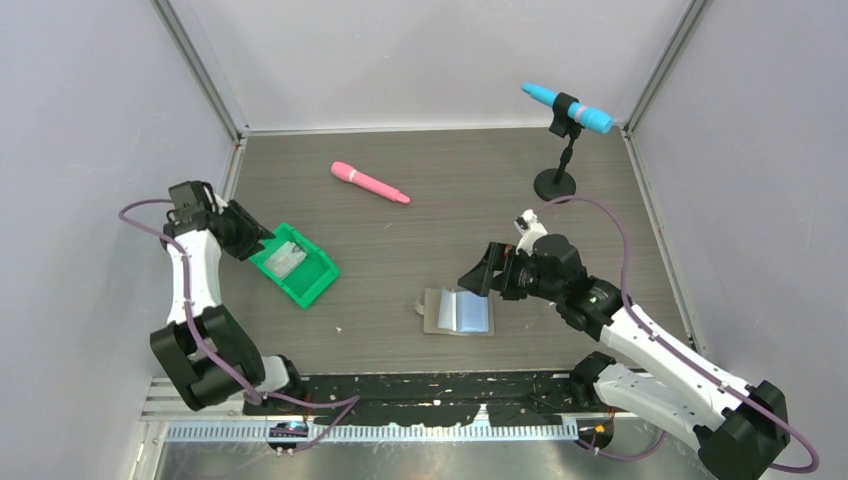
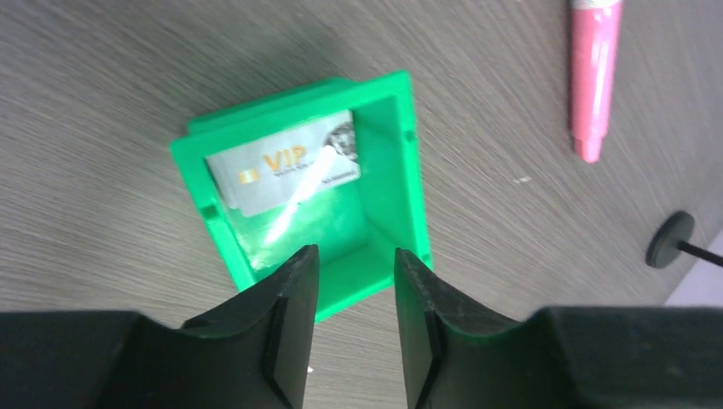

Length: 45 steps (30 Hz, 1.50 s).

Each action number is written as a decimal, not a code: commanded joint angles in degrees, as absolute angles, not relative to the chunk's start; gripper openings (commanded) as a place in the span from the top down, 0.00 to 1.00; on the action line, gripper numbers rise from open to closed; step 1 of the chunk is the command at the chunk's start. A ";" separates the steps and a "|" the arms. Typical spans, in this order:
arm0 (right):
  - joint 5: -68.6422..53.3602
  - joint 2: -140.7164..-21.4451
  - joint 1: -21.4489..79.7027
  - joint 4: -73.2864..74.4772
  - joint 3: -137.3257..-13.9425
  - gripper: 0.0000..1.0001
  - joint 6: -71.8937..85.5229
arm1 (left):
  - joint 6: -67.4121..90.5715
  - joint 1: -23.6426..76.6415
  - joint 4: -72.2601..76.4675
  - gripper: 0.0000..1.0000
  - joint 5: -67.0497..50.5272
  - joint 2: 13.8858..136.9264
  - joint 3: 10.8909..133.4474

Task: Take the credit cards out of the card holder
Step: Reset both arms

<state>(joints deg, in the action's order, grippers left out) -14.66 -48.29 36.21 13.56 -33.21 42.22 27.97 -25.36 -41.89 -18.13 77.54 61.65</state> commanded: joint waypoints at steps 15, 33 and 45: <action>17.13 -42.41 36.03 37.72 -53.82 0.05 27.20 | 26.11 -5.47 -32.70 0.12 -36.33 45.28 52.10; 18.33 -29.72 36.03 30.74 -46.90 0.05 30.56 | 24.57 3.17 -29.25 0.00 -42.20 25.68 40.03; 17.67 -26.96 36.04 30.74 -45.14 0.05 32.78 | 24.43 3.24 -29.27 0.00 -41.83 25.02 39.77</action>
